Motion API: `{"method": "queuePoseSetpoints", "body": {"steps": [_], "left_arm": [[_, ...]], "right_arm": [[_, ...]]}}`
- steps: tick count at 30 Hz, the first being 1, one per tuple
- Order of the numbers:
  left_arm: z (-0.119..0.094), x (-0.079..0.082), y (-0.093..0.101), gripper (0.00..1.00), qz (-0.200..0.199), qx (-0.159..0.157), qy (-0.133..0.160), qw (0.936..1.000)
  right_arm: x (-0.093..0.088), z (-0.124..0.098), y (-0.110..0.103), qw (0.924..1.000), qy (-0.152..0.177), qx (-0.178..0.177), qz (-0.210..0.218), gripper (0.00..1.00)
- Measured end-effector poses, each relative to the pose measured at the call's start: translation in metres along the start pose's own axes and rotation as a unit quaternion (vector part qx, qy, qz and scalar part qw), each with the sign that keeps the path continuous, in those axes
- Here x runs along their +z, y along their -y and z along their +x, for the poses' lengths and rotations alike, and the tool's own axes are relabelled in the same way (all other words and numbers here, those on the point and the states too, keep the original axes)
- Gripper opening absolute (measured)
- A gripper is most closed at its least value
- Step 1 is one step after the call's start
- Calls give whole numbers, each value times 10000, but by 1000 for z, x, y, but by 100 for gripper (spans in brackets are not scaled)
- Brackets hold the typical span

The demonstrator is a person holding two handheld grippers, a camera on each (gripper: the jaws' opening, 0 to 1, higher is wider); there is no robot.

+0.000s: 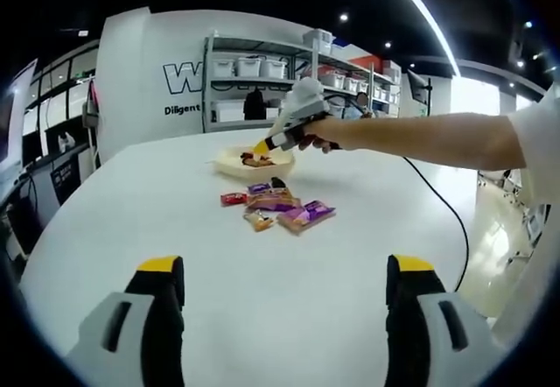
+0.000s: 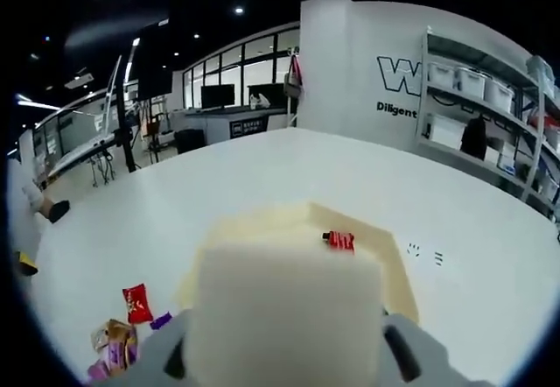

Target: Place the target food into the container with the food tongs after gripping and lifting it, then release it inside without dropping or visibly crushing the food.

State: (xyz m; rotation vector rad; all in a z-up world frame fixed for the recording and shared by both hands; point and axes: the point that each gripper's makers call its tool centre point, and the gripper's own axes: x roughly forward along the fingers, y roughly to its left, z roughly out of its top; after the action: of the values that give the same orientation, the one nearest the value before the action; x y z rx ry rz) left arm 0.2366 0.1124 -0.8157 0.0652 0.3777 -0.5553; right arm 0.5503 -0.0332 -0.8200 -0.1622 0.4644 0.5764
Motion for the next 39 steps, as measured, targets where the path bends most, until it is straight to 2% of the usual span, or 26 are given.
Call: {"method": "queuePoseSetpoints", "body": {"steps": [10,26,35,39], "left_arm": [[-2,2,9,95,42,-78,50,9999],[-1,0,23,95,62,-202,56,9998],[4,-1,32,94,89,-324,41,9994],[7,-1,36,94,108,-378,29,9992]], "right_arm": [[1,-21,-9,9998,172,96,77,23],[-12,-60,-17,9991,328,267,76,22],[-30,-86,-34,9981,286,535,85,22],[-37,-94,-43,9975,267,648,-45,22]]}}
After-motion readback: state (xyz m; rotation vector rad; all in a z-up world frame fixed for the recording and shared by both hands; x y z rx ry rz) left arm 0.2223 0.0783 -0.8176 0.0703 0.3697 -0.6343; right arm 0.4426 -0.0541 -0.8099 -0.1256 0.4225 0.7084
